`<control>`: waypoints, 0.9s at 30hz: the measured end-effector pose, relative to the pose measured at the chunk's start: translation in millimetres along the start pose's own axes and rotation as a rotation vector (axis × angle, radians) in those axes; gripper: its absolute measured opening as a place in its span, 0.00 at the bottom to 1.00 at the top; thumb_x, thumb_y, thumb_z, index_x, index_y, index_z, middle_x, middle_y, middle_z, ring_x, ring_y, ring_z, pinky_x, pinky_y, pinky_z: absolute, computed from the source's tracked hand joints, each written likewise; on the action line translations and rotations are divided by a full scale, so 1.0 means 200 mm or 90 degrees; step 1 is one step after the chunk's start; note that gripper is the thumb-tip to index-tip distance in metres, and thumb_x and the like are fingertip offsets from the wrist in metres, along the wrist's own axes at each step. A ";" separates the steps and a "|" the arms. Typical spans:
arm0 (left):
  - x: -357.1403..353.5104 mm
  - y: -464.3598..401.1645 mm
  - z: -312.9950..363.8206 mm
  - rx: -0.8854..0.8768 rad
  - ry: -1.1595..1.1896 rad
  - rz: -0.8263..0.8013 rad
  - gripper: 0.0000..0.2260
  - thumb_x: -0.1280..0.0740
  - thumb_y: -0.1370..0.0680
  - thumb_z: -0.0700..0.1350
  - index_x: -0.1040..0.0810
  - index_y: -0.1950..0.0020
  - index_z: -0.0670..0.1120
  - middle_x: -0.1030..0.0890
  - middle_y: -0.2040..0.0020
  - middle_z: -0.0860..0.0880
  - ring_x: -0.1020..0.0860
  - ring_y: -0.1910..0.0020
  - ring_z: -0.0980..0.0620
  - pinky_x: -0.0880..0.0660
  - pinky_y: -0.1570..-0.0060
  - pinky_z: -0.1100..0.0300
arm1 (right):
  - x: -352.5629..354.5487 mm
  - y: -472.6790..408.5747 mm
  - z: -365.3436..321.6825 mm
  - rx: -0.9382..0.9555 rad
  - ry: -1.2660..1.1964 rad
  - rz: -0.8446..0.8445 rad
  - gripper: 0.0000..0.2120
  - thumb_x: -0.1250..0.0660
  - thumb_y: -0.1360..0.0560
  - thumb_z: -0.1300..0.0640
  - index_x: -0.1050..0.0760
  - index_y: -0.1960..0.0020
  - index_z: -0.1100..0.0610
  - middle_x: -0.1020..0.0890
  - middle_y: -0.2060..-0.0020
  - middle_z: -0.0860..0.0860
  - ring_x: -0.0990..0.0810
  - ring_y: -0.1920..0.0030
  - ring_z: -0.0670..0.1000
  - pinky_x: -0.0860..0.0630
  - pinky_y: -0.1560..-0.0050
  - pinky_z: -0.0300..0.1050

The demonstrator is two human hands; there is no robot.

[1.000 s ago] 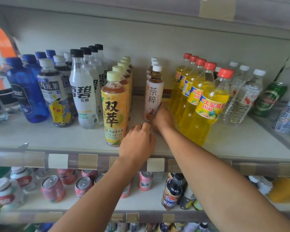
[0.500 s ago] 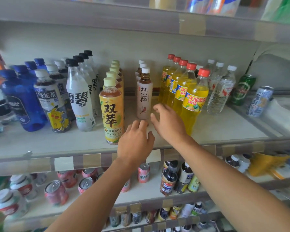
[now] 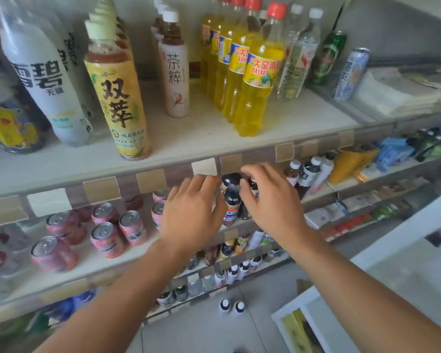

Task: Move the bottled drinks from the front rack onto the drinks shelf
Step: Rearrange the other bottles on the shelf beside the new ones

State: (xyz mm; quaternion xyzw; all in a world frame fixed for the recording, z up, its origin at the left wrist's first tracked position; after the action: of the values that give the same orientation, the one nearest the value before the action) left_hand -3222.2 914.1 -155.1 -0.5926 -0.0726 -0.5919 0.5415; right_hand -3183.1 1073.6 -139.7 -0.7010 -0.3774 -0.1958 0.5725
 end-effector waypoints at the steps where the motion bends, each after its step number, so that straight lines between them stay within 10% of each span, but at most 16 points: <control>1: -0.05 0.04 0.00 0.000 0.006 -0.017 0.14 0.42 0.24 0.50 0.21 0.47 0.45 0.19 0.54 0.47 0.21 0.57 0.42 0.23 0.60 0.50 | -0.03 0.07 0.02 -0.006 -0.005 -0.003 0.09 0.34 0.24 0.57 0.22 0.45 0.58 0.19 0.52 0.51 0.20 0.52 0.54 0.24 0.59 0.45; 27: -2.21 1.61 -0.42 0.202 0.032 -0.501 0.13 0.37 0.22 0.49 0.25 0.39 0.49 0.21 0.43 0.48 0.22 0.45 0.42 0.28 0.54 0.52 | -1.74 2.37 1.07 -0.345 0.024 -0.539 0.14 0.37 0.22 0.56 0.27 0.38 0.58 0.22 0.47 0.56 0.22 0.48 0.60 0.28 0.59 0.48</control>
State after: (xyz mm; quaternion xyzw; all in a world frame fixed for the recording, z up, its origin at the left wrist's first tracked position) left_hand -3167.3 968.6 -703.9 -0.4143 -0.3703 -0.7490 0.3608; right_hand -3082.9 1141.9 -752.9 -0.6062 -0.5538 -0.5146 0.2470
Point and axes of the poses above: each hand's wrist, its own y-axis away from the middle knuckle, its own x-axis out of the back of the hand, z = x × y, the point moved 2 cm from there along -y, towards the middle knuckle
